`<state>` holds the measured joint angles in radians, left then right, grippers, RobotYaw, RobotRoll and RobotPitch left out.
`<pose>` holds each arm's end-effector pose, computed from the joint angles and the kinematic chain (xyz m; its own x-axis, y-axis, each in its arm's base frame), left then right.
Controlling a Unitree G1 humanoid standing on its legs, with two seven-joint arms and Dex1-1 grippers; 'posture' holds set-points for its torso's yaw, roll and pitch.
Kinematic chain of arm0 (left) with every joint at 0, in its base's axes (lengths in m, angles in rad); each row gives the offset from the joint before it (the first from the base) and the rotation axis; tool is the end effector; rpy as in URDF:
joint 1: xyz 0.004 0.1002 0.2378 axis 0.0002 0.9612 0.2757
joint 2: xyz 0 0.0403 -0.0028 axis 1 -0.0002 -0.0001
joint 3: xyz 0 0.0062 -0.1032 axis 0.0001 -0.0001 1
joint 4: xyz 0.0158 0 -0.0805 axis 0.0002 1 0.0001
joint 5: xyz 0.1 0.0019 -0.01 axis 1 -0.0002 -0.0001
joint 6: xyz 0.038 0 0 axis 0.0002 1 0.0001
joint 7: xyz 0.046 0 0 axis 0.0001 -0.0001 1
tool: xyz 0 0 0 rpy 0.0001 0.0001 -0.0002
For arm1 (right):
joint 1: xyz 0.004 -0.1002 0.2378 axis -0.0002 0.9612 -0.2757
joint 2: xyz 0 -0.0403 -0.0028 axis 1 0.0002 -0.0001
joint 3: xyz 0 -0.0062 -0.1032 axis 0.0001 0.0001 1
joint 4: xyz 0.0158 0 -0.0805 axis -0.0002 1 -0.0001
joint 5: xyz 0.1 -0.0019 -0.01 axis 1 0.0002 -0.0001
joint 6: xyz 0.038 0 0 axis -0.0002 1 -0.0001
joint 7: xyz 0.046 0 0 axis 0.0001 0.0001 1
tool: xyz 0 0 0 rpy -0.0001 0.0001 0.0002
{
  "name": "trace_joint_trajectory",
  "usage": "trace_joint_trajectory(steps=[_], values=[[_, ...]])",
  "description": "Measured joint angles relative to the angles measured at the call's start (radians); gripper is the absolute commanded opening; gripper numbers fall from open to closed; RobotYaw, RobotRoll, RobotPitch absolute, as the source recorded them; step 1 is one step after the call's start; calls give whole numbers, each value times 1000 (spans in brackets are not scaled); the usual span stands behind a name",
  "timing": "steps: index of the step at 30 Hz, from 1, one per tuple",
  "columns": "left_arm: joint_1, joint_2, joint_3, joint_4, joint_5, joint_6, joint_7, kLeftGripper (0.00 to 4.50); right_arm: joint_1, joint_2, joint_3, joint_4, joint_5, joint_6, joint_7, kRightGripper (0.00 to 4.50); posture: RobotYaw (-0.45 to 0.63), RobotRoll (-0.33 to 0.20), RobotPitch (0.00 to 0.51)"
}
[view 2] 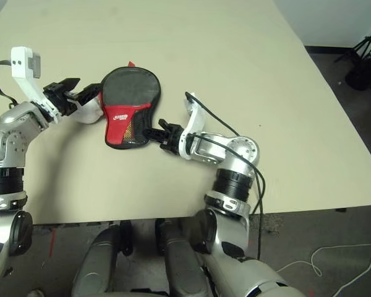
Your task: Store the ping-pong paddle in its case and zip it.
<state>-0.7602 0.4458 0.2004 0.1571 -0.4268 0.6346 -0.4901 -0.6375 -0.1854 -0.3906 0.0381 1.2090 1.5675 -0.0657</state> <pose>0.3080 0.2231 0.2144 0.8817 -0.4669 0.0683 0.4707 0.8804 -0.0584 0.2674 -0.1678 0.1617 0.4673 0.8284 -0.3089 -0.4067 0.5117 0.7568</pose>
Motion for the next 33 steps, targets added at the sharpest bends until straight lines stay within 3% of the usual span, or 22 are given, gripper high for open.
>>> trace_joint_trajectory(steps=[5, 7, 8, 14, 21, 33], values=[[-3, 3, -1, 9, 1, -9, -4, 4500, 199, -342, 221, -85, 535, -82, -184, 42, -60, 0, 302], [-7, 3, -2, 19, 2, -12, -5, 4500, 255, -461, 310, -121, 691, -176, -236, 42, -65, 0, 301], [-7, 3, -2, 20, 2, -13, -8, 4500, 266, -488, 329, -134, 717, -198, -237, 42, -71, 0, 301], [-25, -1, -13, 41, 3, -25, -19, 4500, 339, -636, 408, -219, 756, -316, -171, 42, -84, 0, 301], [-35, -1, -22, 70, 5, -36, -34, 4500, 387, -752, 419, -247, 757, -359, -90, 42, -97, 0, 300], [-42, -2, -26, 93, 7, -52, -43, 4500, 423, -802, 440, -275, 759, -410, -62, 42, -110, 0, 295]])
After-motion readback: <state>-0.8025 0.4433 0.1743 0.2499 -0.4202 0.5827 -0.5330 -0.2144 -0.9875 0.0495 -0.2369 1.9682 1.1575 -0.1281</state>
